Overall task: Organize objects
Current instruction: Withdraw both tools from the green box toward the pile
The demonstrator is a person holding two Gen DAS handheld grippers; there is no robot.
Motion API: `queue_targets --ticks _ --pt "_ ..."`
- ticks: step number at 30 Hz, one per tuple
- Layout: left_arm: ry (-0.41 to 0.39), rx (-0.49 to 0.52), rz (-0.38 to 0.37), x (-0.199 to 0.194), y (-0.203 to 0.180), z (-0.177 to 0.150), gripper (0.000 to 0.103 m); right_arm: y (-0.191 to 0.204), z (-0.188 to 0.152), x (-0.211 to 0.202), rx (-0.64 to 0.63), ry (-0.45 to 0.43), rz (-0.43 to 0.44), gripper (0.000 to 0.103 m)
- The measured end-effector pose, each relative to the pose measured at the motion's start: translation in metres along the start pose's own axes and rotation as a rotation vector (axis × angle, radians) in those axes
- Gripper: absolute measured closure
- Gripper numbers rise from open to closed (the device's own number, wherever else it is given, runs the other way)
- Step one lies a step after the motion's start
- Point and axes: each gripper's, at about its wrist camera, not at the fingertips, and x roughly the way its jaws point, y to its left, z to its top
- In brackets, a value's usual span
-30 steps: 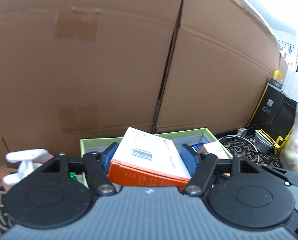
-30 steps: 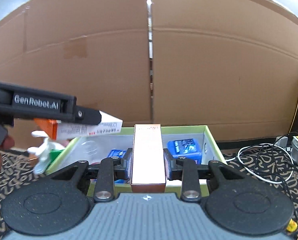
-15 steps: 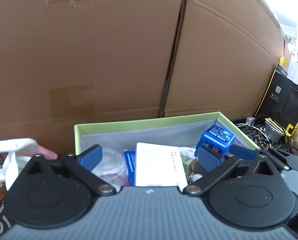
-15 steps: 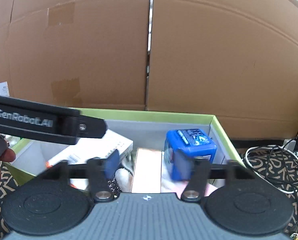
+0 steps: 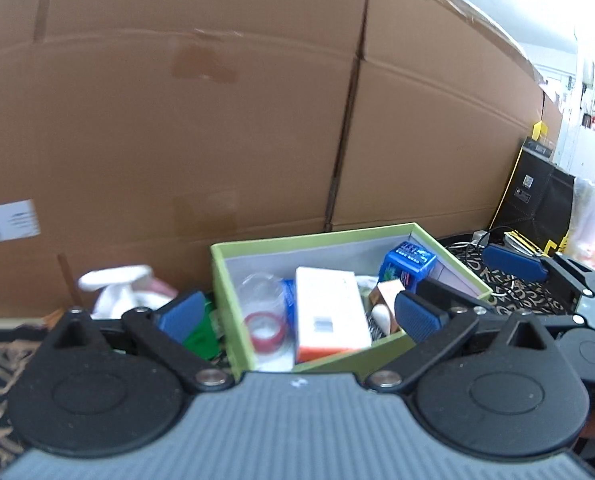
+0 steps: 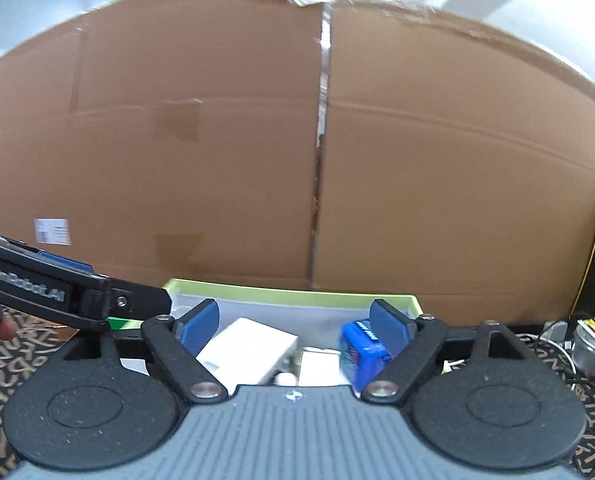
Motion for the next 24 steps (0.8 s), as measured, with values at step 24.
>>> queue_targets --ticks 24 --pt "0.145 -0.275 0.278 -0.064 0.174 -0.066 0.000 0.174 -0.037 0.014 -0.084 0.153 0.339 0.031"
